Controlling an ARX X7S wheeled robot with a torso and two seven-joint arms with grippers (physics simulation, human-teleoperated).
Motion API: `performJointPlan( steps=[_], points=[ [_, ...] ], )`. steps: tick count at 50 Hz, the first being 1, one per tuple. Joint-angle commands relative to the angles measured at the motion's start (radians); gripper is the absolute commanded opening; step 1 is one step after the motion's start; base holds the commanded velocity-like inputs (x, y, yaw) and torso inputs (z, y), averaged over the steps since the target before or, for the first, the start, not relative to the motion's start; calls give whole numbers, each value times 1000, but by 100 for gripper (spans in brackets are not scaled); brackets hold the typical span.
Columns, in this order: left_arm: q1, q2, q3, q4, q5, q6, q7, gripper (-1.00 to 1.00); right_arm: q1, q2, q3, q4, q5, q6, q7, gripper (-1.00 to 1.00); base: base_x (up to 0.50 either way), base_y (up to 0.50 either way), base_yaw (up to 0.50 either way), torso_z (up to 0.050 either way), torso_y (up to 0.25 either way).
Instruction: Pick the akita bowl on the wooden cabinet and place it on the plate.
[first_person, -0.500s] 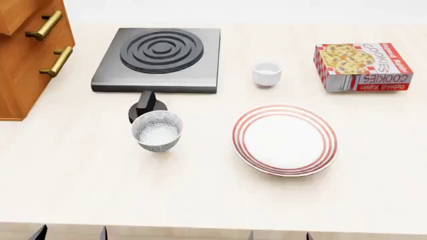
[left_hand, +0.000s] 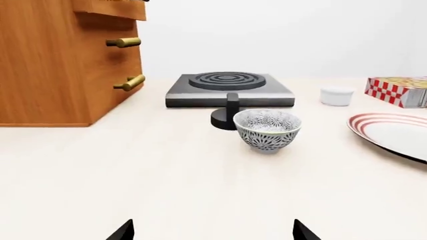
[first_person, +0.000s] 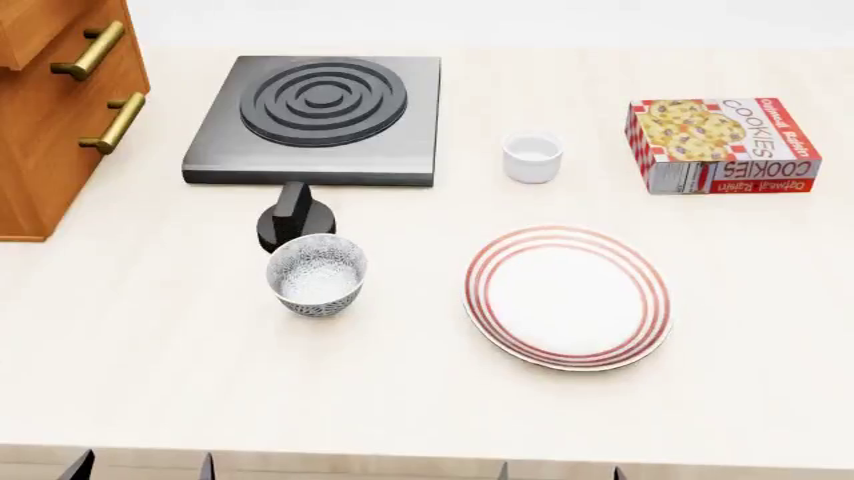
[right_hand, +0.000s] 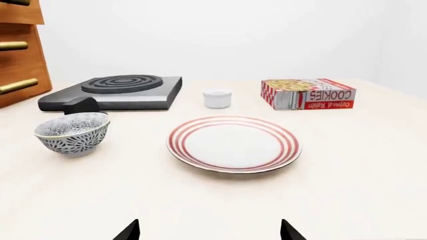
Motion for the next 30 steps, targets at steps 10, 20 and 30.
performJointPlan(
  steps=[10,20,30],
  points=[
    [5,5,6,5,45,-3,-10,100,-4,-4,5,-12,-15,8,-11,100,0,0,0,0,0],
    [-23,-10,45,-6,97,-89,-77,100,-4,14,-17,-11,2,0,7,100,0,0,0,0,0],
    [-2,-18,60,32,115,-101,-132,100,-32,27,-37,-50,-3,-83,30,100,0,0,0,0,0]
  ],
)
